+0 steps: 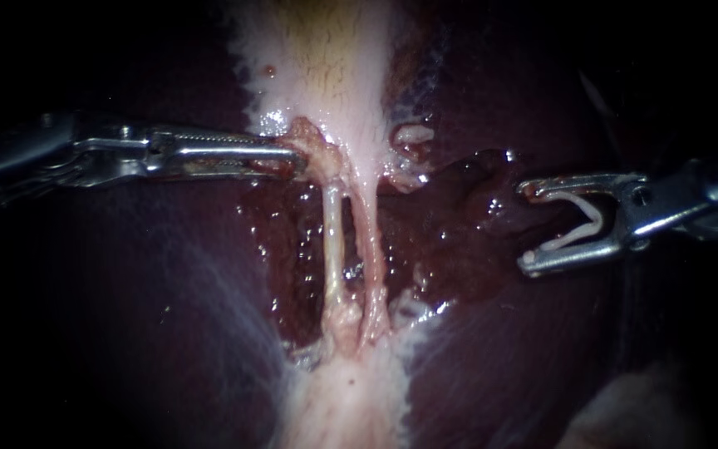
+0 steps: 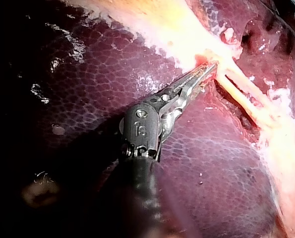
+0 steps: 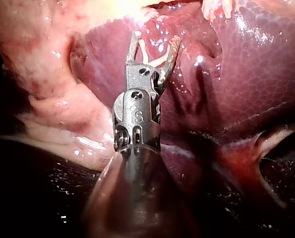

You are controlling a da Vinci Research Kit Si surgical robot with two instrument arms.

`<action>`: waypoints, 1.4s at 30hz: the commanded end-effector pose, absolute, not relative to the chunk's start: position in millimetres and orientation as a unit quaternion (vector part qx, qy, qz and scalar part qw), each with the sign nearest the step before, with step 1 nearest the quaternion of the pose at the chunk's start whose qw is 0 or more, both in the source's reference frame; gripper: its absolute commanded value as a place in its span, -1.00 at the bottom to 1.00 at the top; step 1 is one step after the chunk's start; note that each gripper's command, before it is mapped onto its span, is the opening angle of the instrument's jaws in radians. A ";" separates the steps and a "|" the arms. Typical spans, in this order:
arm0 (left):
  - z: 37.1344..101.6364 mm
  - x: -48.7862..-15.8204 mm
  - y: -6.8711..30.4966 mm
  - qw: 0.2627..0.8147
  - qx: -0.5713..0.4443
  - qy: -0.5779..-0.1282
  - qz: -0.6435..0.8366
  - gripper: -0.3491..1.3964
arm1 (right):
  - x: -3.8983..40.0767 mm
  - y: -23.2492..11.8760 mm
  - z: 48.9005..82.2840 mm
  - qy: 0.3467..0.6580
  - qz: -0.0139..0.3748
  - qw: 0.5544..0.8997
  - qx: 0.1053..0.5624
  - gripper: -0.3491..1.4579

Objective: Clipping first clip left tube

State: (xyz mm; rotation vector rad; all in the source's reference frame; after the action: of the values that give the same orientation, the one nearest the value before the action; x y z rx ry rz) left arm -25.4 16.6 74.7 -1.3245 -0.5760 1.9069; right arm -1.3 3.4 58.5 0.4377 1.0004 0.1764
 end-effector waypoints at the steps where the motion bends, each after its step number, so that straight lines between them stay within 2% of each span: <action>1: 74.6 -25.2 16.6 0.366 -0.515 -0.224 0.742 -1.00 | -1.3 3.4 58.5 0.475 0.084 0.851 0.208 -0.07; 9: 71.8 -23.0 17.2 0.370 -0.514 -0.227 0.740 -1.00 | -1.3 3.4 58.5 0.475 0.084 0.851 0.208 -0.07; 19: 64.6 -20.1 18.0 0.373 -0.525 -0.220 0.733 -1.00 | -1.2 3.4 58.5 0.475 0.084 0.851 0.208 -0.06; 34: 62.8 -19.8 17.9 0.370 -0.529 -0.216 0.732 -1.00 | -0.5 2.9 58.6 0.474 0.085 0.852 0.205 -0.06; 42: 62.7 -19.9 17.8 0.370 -0.529 -0.216 0.732 -1.00 | 2.5 0.9 59.4 0.474 0.083 0.852 0.205 -0.06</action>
State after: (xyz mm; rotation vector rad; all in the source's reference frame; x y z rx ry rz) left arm -19.9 17.8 62.7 -1.3579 -0.5536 1.8788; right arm 3.0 0.5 59.6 0.4342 1.0006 0.1734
